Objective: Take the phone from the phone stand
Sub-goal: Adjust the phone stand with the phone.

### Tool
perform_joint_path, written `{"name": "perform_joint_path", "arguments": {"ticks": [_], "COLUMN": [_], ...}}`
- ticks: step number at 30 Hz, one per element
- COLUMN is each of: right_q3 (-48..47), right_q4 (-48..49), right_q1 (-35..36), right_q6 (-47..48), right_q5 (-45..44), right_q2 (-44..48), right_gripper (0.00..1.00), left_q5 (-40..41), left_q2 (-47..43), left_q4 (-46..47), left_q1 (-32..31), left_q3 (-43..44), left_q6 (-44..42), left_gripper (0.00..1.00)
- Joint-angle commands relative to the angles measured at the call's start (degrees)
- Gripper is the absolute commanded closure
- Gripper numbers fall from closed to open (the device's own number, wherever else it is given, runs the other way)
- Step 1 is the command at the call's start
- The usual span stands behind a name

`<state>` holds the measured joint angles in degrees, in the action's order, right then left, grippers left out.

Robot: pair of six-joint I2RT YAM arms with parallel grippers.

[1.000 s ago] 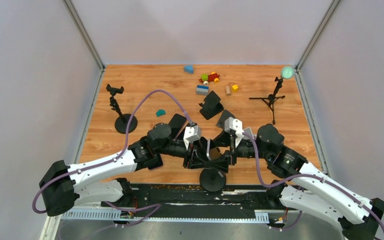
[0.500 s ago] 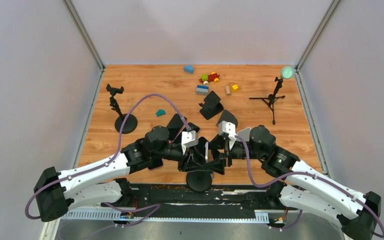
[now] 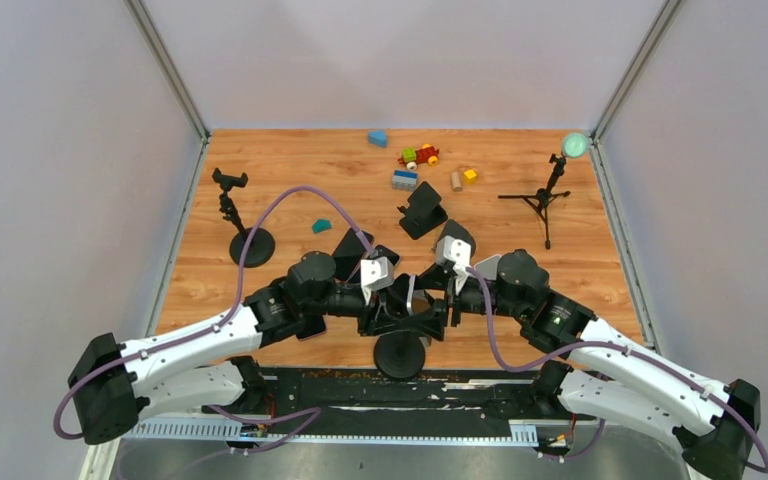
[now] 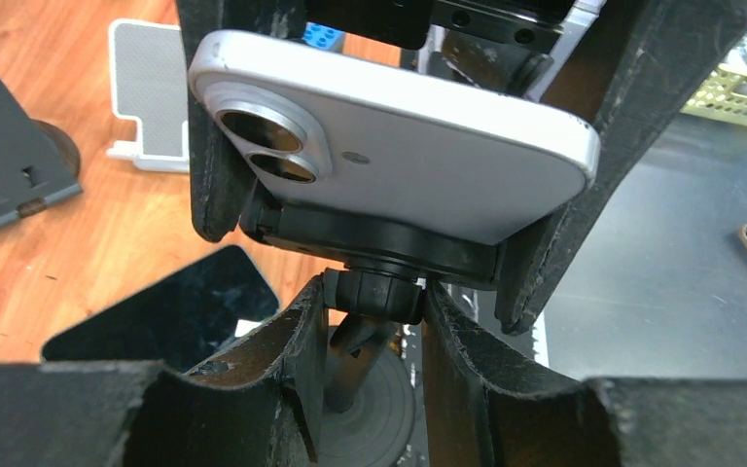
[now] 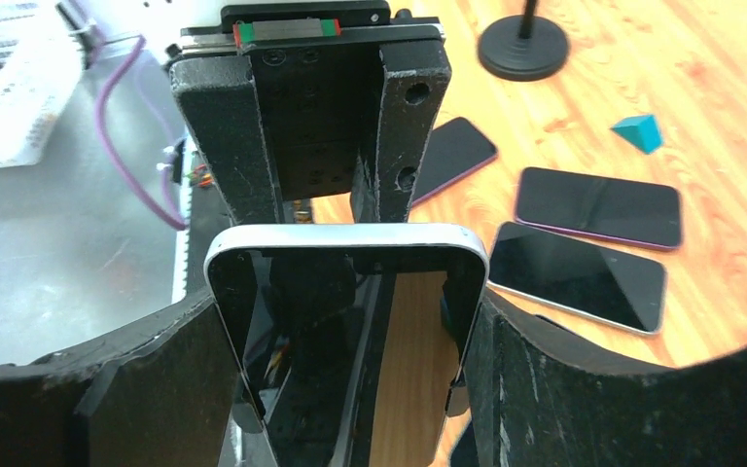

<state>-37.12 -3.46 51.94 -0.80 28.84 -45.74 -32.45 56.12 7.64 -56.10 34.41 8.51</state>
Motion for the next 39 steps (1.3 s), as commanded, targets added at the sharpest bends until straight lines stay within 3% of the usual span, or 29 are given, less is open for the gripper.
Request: {"name": "perform_joint_path", "arguments": {"ticks": [1,9,17,27,32,39], "right_q3": [-1.76,-4.55,-2.29,0.80,0.44,-0.14], "right_q4": [-0.72,-1.42,-2.08,1.70,1.77,1.88], "right_q1": [-0.74,-0.75,-0.78,-0.75,-0.72,-0.79], "right_q6": [3.62,6.99,5.03,-1.40,-3.49,-3.69], "right_q5": [-12.30,-18.24,-11.30,3.19,6.77,9.01], "right_q2": [-0.49,-1.57,0.35,1.60,-1.45,-2.69], "right_gripper": [1.00,1.00,1.00,1.00,1.00,1.00], "left_q5": [3.48,-1.52,-2.51,-0.92,-1.40,-2.34], "left_q2": [5.30,13.61,10.85,-0.55,-3.03,-3.22], "left_q4": [6.78,7.45,8.06,7.70,9.80,10.27], "left_q1": [3.23,6.58,6.53,6.44,6.36,6.05], "left_q3": [0.61,8.11,4.06,-4.80,-8.20,-7.66], "left_q6": [-2.85,-4.74,-2.95,0.08,1.83,2.29], "left_gripper": [1.00,1.00,1.00,0.64,0.55,0.29]}}
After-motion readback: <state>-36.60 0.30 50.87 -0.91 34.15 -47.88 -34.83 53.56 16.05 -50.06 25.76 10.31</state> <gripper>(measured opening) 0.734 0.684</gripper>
